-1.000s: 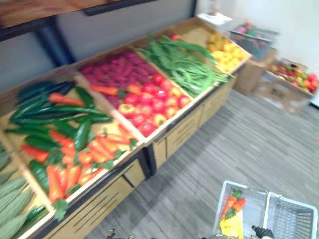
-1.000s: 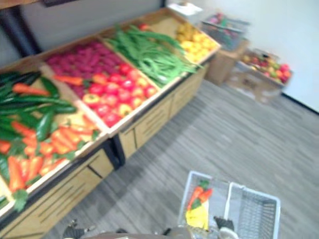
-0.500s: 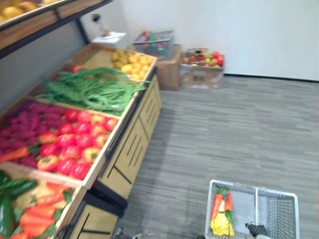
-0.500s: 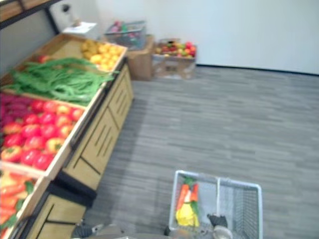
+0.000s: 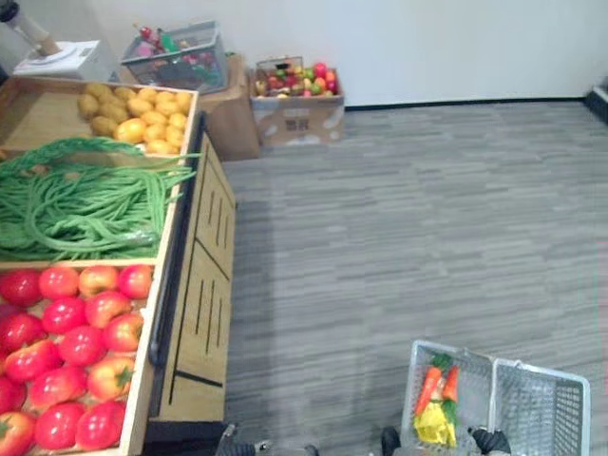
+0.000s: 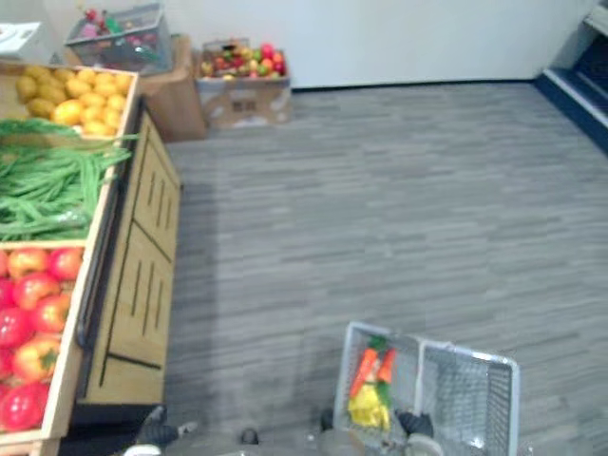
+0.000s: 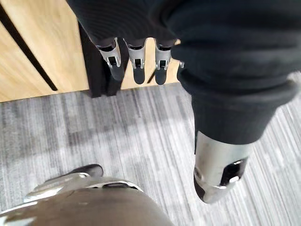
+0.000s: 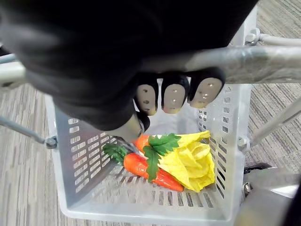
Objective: Pick vegetable in the basket
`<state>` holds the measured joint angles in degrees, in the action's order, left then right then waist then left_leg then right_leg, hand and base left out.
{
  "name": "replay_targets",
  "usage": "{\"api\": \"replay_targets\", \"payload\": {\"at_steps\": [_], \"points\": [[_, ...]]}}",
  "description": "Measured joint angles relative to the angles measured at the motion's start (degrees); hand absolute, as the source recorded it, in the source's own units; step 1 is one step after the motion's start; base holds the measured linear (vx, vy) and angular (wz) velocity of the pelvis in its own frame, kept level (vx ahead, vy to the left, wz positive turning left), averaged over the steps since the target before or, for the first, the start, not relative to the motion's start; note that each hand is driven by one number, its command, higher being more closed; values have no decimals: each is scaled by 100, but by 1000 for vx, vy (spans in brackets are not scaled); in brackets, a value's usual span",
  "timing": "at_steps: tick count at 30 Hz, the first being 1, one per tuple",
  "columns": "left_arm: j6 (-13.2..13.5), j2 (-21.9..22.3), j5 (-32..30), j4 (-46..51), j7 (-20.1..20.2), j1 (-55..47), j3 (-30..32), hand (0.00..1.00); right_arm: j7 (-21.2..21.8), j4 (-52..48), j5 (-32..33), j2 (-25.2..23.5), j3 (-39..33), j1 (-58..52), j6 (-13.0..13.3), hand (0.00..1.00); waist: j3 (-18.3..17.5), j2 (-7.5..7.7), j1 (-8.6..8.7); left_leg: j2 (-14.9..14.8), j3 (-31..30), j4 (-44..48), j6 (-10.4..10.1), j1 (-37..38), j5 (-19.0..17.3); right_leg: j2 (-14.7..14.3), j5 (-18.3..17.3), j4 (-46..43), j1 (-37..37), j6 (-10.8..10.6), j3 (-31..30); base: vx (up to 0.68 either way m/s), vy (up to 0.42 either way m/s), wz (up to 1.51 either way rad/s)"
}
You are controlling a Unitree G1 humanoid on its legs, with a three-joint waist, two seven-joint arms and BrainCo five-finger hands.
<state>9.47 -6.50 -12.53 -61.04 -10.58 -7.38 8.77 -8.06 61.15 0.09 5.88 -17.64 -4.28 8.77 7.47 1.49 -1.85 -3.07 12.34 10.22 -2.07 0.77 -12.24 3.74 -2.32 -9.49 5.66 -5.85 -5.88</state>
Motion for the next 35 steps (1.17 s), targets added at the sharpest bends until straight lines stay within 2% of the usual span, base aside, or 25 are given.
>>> {"api": "replay_targets", "payload": {"at_steps": [2,5,8,11,12,14,18,22,23,27,35], "points": [[0,0,26,0,67,18,6,0,4,-37,1,-114,-96,-12,38,100,41,25,25,-13,111,-1,0,255,0,-1,-118,-675,142,54,268,67,22,-32],[3,13,123,6,94,50,75,0,26,-62,0,-197,-220,-59,64,100,33,40,22,-6,133,-11,0,319,0,24,-131,-747,166,68,357,38,21,-10],[1,92,492,-18,197,33,339,0,100,4,0,-282,-235,-59,60,100,-36,103,6,3,270,-80,-1,231,0,71,-129,-363,138,68,531,17,13,-14],[-4,188,793,-99,238,9,667,0,119,125,0,-387,-427,-57,56,100,-90,100,5,36,292,-230,-2,238,0,91,-126,370,-151,67,719,19,-37,-8],[-6,232,803,-190,254,11,795,0,129,247,4,-420,-554,-62,50,100,-138,49,13,27,287,-230,-4,246,0,81,-114,566,-285,54,780,36,-77,3],[-7,374,1038,-356,365,-7,925,0,200,301,135,-408,-930,-210,26,100,-333,-160,42,-26,247,-301,-10,331,-2,14,-86,725,-437,42,876,49,-72,9],[-5,505,1276,-509,453,-79,963,0,224,530,459,-330,-1121,-300,-2,100,-496,-315,54,-72,186,-486,-30,531,7,-78,17,1001,-661,80,905,23,-27,2],[-6,495,1573,-548,477,-91,951,0,289,634,497,-348,-1111,-279,5,100,-501,-286,75,-70,104,-624,-44,519,16,-117,270,1387,-774,95,903,-39,-13,-2],[-7,458,1646,-601,478,-88,948,0,334,698,501,-350,-1108,-260,3,100,-506,-239,74,-49,101,-618,-44,520,16,-103,368,1540,-833,91,904,-60,-3,-1],[-10,350,1662,-679,481,-84,739,0,347,756,643,-358,-1090,-251,-4,100,-531,-173,91,-27,68,-612,-43,566,16,-82,380,1551,-901,77,926,-58,-13,2],[-14,238,1658,-742,500,-70,451,0,362,908,744,-346,-991,-241,-12,100,-525,-134,154,-10,-51,-603,-41,762,19,-68,394,1549,-1136,67,1022,-35,-27,5]]}}
